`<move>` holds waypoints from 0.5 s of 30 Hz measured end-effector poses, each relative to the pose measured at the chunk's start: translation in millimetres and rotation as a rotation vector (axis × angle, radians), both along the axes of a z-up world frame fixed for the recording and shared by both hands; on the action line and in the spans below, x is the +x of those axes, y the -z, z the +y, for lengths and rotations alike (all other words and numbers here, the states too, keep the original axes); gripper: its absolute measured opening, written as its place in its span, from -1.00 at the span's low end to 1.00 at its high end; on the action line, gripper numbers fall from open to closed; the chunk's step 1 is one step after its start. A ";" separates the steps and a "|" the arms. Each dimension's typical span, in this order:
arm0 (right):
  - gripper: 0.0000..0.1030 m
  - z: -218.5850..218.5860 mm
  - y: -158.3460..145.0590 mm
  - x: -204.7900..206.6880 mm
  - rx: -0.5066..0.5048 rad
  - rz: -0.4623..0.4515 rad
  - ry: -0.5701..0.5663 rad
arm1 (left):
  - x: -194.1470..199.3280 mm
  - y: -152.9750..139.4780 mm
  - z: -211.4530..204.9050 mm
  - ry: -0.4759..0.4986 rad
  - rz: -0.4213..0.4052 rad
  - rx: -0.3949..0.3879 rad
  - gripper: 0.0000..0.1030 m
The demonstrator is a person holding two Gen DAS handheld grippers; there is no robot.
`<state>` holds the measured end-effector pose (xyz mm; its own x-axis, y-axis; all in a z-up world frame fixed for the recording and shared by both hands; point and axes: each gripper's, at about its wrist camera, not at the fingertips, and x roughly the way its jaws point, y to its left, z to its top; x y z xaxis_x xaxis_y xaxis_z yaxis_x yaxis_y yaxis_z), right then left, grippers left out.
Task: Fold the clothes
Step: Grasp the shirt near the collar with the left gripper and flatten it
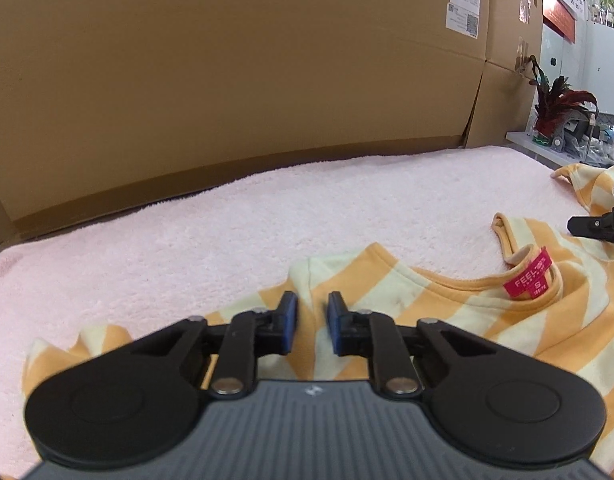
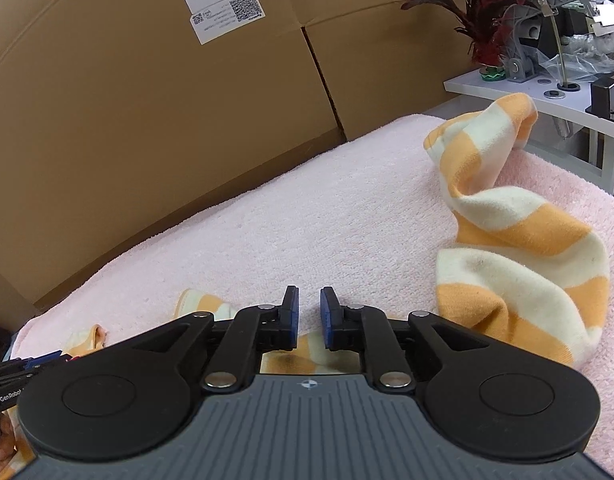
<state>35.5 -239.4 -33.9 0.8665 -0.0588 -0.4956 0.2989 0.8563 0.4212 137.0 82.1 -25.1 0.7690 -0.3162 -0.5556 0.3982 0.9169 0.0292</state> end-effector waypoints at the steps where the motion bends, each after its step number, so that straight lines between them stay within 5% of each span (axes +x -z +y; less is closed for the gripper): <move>1: -0.74 -0.7 0.4 -0.3 0.005 -0.002 0.000 | -3.2 -1.0 0.6 -0.014 -0.018 0.008 -0.88; 6: -0.73 -2.4 1.0 -1.3 0.017 -0.007 0.002 | -18.1 -6.7 13.9 -0.102 -0.094 -0.031 -0.89; 15: -0.57 -5.4 3.0 -4.1 0.052 -0.027 0.001 | -40.3 -5.3 25.4 -0.177 -0.068 -0.037 -0.89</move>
